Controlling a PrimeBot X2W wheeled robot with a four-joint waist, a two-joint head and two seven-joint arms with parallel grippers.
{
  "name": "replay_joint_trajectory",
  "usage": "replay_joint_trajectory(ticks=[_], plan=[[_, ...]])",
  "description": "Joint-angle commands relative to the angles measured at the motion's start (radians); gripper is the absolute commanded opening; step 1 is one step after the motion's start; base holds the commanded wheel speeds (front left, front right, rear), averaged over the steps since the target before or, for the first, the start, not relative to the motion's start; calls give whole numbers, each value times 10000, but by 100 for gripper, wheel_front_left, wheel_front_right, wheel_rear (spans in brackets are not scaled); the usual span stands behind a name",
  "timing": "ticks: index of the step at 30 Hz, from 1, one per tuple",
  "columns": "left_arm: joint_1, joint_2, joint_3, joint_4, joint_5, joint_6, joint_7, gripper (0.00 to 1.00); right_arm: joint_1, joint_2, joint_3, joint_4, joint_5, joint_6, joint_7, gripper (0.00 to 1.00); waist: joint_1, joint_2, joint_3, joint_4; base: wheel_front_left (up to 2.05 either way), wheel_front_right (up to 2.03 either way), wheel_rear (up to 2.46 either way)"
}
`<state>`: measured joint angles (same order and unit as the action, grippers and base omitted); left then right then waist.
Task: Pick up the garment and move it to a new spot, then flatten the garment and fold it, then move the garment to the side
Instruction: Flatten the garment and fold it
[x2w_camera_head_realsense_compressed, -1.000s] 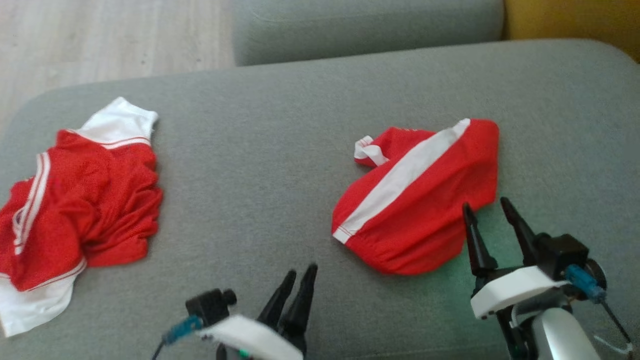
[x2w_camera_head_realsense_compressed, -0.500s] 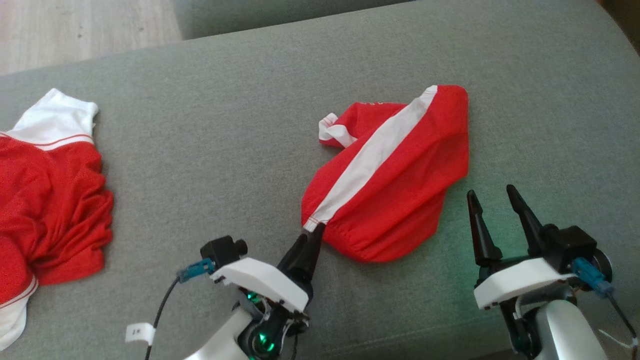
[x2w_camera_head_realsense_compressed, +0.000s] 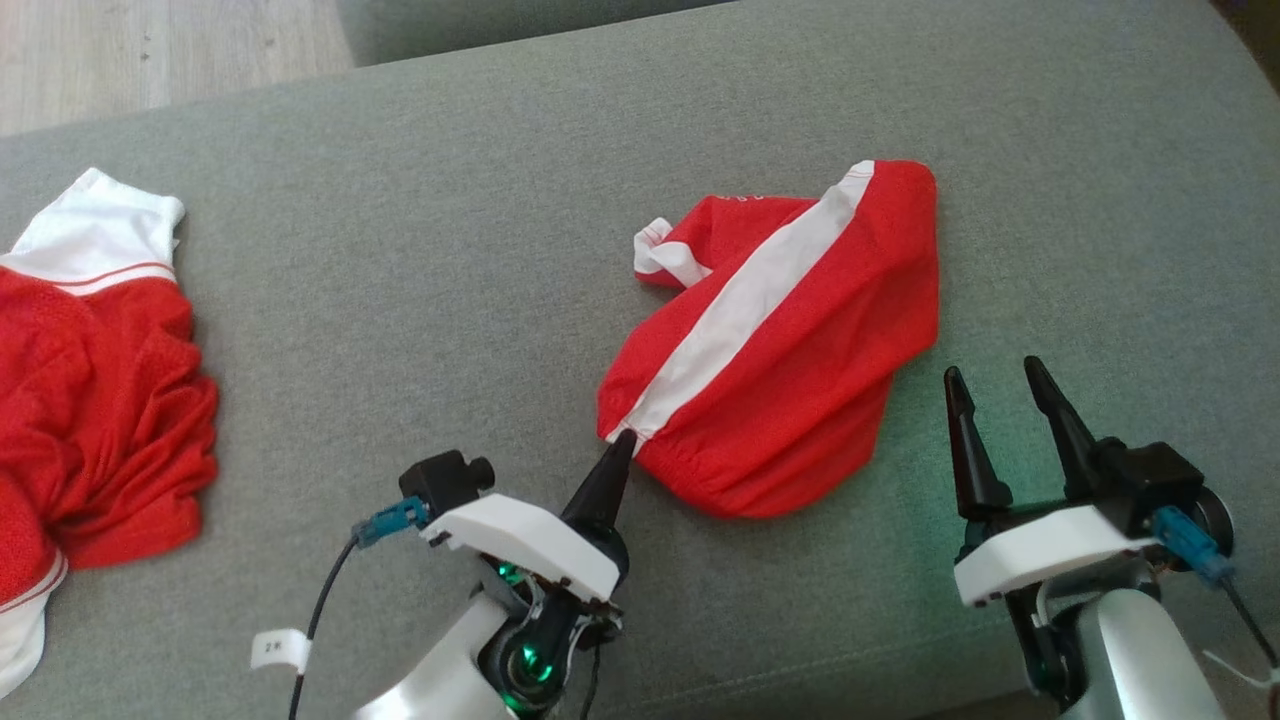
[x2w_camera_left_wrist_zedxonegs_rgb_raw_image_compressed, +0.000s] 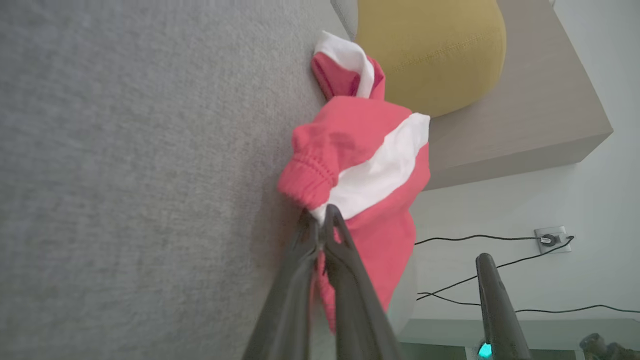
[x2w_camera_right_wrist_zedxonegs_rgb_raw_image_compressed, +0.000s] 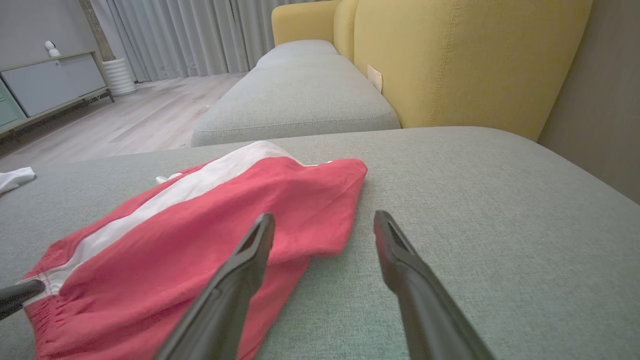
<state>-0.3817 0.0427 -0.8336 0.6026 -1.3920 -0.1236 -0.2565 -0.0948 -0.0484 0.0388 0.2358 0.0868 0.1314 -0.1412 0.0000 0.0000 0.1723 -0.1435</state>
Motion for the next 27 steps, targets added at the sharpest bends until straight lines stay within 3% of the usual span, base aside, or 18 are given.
replay_joint_trajectory(ticks=[1,7,10,16,22,27], plan=[[-439,76,327,-222,121,-68,-53,0,-351,-18,207,-267,-17,-7,-123,100,0,0,-11,-2,0,0,0],[-755,76,928,-1248,1401,-69,-53,0,-516,-18,188,-44,119,-7,-304,100,0,0,-329,-339,0,0,0],[-1537,127,783,-1649,2094,-69,-51,0,-650,-18,205,87,275,-7,-442,100,0,0,-524,-730,0,0,0],[-4266,1037,216,-1996,2788,-70,818,0,-861,-18,311,418,671,-7,-748,100,0,0,-733,-2025,0,0,0],[-6474,1533,-164,-2066,2666,-70,1716,0,-842,-18,114,778,857,-7,-971,100,0,0,-839,-2978,0,0,0],[-6770,1940,-570,-3016,2016,-70,2038,0,-777,-18,-349,829,687,-7,-1062,100,0,0,-965,-2808,0,0,0]])
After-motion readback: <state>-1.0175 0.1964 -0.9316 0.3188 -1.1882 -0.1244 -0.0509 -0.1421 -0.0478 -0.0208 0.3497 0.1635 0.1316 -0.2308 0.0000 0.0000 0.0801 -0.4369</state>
